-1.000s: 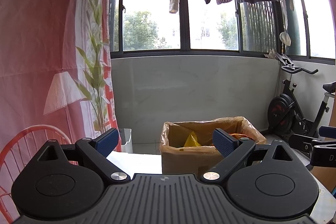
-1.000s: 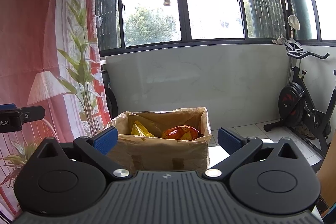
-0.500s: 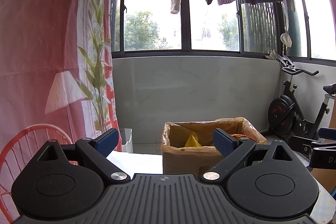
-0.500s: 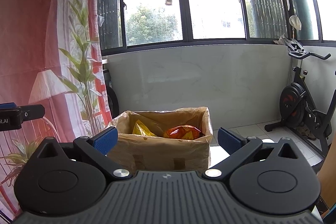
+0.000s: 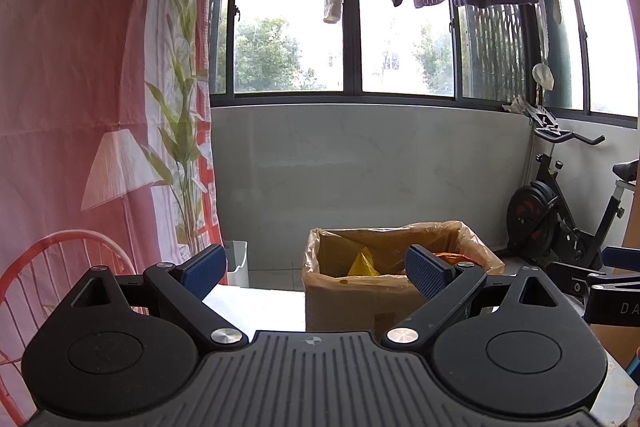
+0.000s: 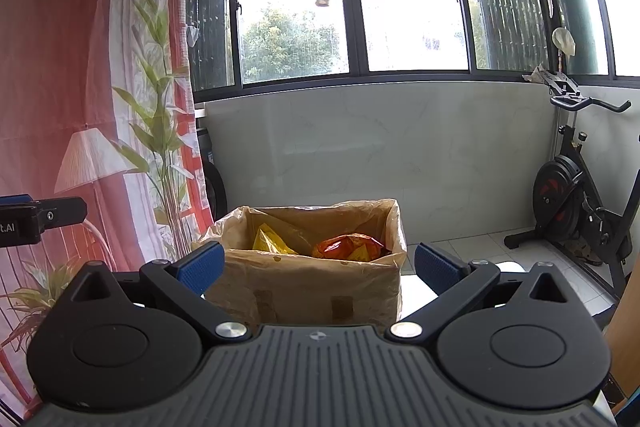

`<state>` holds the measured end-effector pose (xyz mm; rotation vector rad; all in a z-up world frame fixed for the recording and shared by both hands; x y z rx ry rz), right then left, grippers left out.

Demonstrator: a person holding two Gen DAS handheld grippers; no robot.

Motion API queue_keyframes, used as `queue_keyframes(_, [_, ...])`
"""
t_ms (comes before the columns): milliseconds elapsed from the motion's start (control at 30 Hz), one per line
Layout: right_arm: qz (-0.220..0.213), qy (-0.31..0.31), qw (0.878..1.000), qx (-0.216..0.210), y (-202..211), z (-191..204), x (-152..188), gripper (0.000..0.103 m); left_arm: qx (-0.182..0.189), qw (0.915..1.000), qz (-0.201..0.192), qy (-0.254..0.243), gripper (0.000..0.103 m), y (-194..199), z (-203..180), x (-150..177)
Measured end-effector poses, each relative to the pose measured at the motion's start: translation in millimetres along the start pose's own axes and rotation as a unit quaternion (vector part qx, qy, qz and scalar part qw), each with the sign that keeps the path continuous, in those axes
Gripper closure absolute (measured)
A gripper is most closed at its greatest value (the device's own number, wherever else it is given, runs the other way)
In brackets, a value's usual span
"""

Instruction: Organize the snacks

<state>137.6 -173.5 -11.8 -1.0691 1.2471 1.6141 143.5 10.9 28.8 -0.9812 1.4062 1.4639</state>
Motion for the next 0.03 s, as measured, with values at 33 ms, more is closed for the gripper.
queue_keyframes(33, [0.0,0.0,1.0,0.0,0.0,-0.6,0.6,0.0,-0.001,1.0,0.001,0.001,0.006,0.0,0.3,0.0])
Point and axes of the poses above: each gripper's, at about its wrist camera, not at the fingertips, and y roughly against the way its jaws point, z to its left, x to its underside, the point moved 5 cm from there along -y, roughly the way its jaws point, and after that the axes turned 5 degrees about z, right-handed, at the moved point
